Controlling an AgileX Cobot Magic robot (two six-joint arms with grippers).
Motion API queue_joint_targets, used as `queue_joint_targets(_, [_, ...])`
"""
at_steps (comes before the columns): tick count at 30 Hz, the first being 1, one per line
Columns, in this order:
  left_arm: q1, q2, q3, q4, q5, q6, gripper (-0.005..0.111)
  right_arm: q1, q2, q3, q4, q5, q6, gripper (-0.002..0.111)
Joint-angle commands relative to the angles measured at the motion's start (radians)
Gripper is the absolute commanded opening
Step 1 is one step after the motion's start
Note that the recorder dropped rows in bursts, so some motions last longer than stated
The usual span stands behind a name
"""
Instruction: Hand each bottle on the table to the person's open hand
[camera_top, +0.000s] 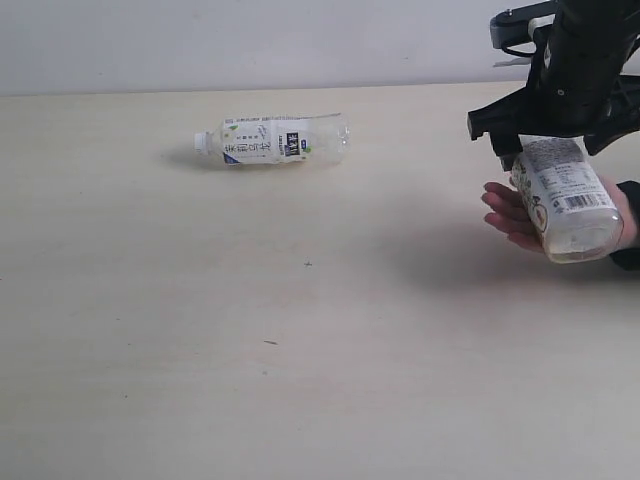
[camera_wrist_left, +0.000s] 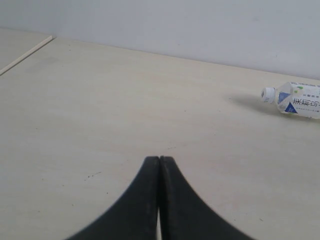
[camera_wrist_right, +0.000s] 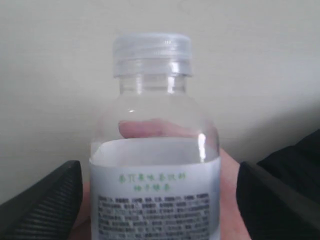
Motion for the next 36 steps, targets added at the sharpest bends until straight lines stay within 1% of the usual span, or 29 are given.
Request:
queue_joint_targets(1, [-0.006, -0.006, -0.001, 0.0, -0.002, -0.004, 0.0, -0.008, -0.001, -0.007, -0.009, -0.008, -0.008, 0.08])
queue_joint_targets(7, [-0.006, -0.006, -0.001, 0.0, -0.002, -0.004, 0.0, -0.006, -0.008, -0.007, -0.009, -0.026, -0.02, 0.08])
queue_joint_targets(9, [-0.006, -0.006, -0.001, 0.0, -0.002, -0.004, 0.0, -0.006, -0.018, -0.007, 0.015, -0.03, -0.043, 0.085])
queue_joint_targets(13, [-0.006, -0.006, -0.001, 0.0, -0.002, -0.004, 0.0, -0.006, -0.052, -0.007, 0.013, -0.031, -0.062, 0.097])
queue_joint_targets(15, [-0.006, -0.006, -0.001, 0.0, -0.002, -0.004, 0.0, -0.006, -0.071, -0.007, 0.011, -0.033, -0.077, 0.099])
queue_joint_targets(20, [-0.006, -0.006, -0.001, 0.0, -0.002, -0.004, 0.0, -0.006, -0.146, -0.007, 0.053, -0.042, -0.169, 0.099])
queue_joint_targets(23, [-0.006, -0.006, -0.001, 0.0, -0.002, -0.004, 0.0, -0.006, -0.191, -0.007, 0.146, -0.042, -0.298, 0.099])
queue_joint_targets(28, [-0.006, -0.006, -0.001, 0.0, -0.002, -0.004, 0.0, -0.006, -0.24, -0.007, 0.429, -0.01, -0.602, 0.099])
queue_joint_targets(31, [-0.006, -0.006, -0.001, 0.0, -0.002, -0.004, 0.0, 0.001, -0.25, -0.007, 0.592, 0.013, -0.75, 0.099])
queue_joint_targets(33, [-0.006, -0.006, -0.001, 0.0, -0.002, -0.004, 0.0, 0.012, -0.25, -0.007, 0.638, 0.013, -0.801, 0.099])
queue_joint_targets(35, [-0.006, -0.006, -0.001, 0.0, -0.002, -0.004, 0.0, 0.054, -0.246, -0.007, 0.648, -0.025, -0.847, 0.099])
queue_joint_targets(36, [-0.006, -0.006, -0.001, 0.0, -0.002, -0.004, 0.0, 0.087, -0.246, -0.007, 0.648, -0.072, -0.907, 0.099])
